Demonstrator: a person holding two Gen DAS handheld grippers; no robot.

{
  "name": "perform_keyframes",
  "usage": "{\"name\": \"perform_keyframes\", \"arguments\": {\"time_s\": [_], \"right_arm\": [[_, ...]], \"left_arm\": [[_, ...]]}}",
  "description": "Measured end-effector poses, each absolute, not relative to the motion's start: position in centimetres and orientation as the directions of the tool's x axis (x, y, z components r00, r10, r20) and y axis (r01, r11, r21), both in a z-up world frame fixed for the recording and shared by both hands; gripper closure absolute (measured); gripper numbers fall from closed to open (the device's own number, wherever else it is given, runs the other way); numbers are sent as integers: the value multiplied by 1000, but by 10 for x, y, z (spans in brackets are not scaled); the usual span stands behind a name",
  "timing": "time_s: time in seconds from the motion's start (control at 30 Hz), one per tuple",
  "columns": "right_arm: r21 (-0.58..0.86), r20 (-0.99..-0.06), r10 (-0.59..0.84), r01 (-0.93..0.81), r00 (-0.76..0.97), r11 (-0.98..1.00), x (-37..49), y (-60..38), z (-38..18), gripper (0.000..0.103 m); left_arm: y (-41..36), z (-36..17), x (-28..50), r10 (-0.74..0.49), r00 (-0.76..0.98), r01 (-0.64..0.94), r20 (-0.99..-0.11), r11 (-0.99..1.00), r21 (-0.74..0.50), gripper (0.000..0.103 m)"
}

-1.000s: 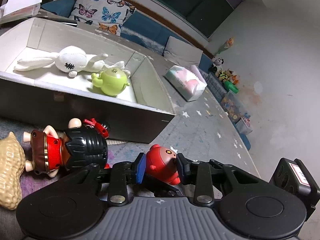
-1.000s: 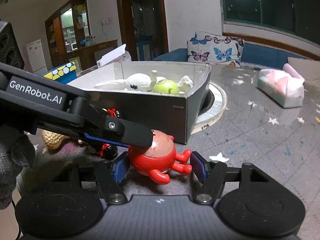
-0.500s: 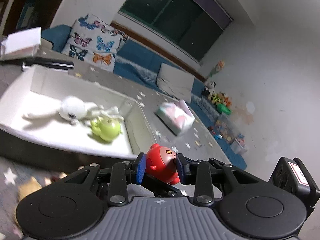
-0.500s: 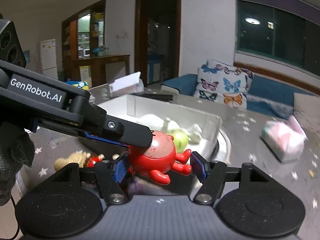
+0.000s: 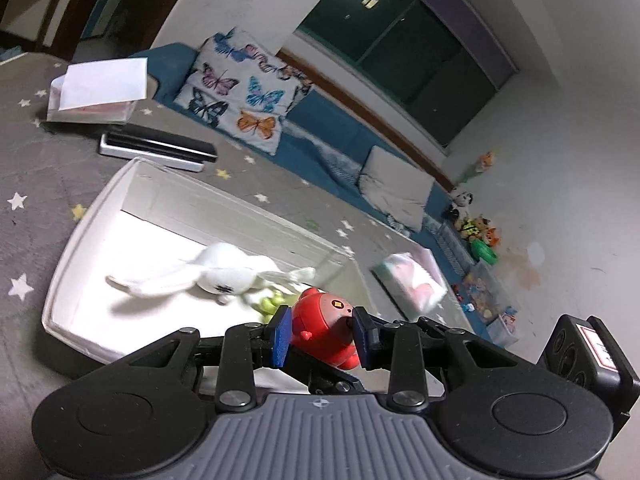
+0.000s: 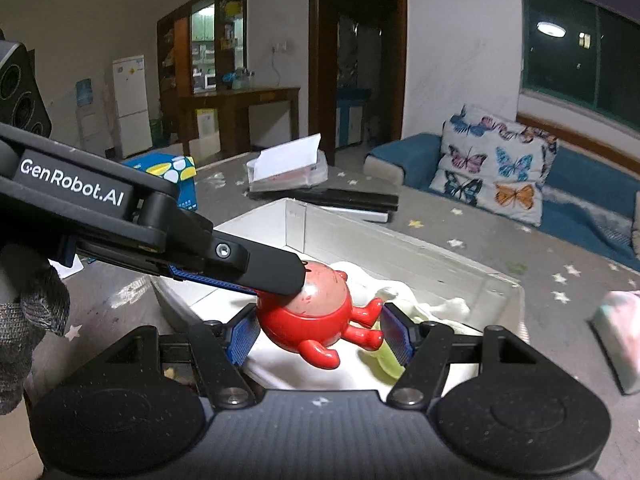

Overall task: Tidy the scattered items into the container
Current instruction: 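Lift the red toy with the left gripper into the box and release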

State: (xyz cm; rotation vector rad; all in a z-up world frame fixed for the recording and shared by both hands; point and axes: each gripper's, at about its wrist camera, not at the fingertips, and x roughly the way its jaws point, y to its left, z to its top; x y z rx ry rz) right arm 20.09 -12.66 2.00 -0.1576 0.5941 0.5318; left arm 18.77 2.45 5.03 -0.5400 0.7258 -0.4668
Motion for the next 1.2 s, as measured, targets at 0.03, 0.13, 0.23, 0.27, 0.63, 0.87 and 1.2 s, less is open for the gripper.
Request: {"name": "perform_keyframes", "arguments": {"time_s": [0.03, 0.13, 0.23, 0.27, 0.63, 0.87, 1.2], "right_arm": [[14, -581, 432, -523, 689, 852, 207, -124, 18, 36], [31, -619, 431, -528, 656, 848, 226, -120, 10, 36], [33, -658, 418, -531, 626, 847, 241, -117, -1, 36], [35, -669, 414, -530, 618, 847, 244, -117, -3, 36], [23, -776, 360, -548, 517, 836, 280, -103, -18, 36], [-18, -829, 292, -545, 477, 838, 292, -94, -25, 36], [-28, -847, 265, -537, 460, 843, 295, -91, -27, 35]], "left_arm": [[27, 47, 194, -570, 653, 199, -498, 764, -614, 68], [33, 36, 210, -573, 631, 162, -522, 756, -635, 68], [35, 25, 225, -580, 606, 138, -544, 751, -646, 68], [35, 21, 230, -583, 597, 129, -551, 747, -652, 68], [42, -2, 258, -602, 549, 71, -580, 725, -685, 68], [40, -9, 265, -591, 536, 50, -603, 735, -676, 69], [45, -10, 263, -572, 548, 39, -611, 747, -664, 69]]}}
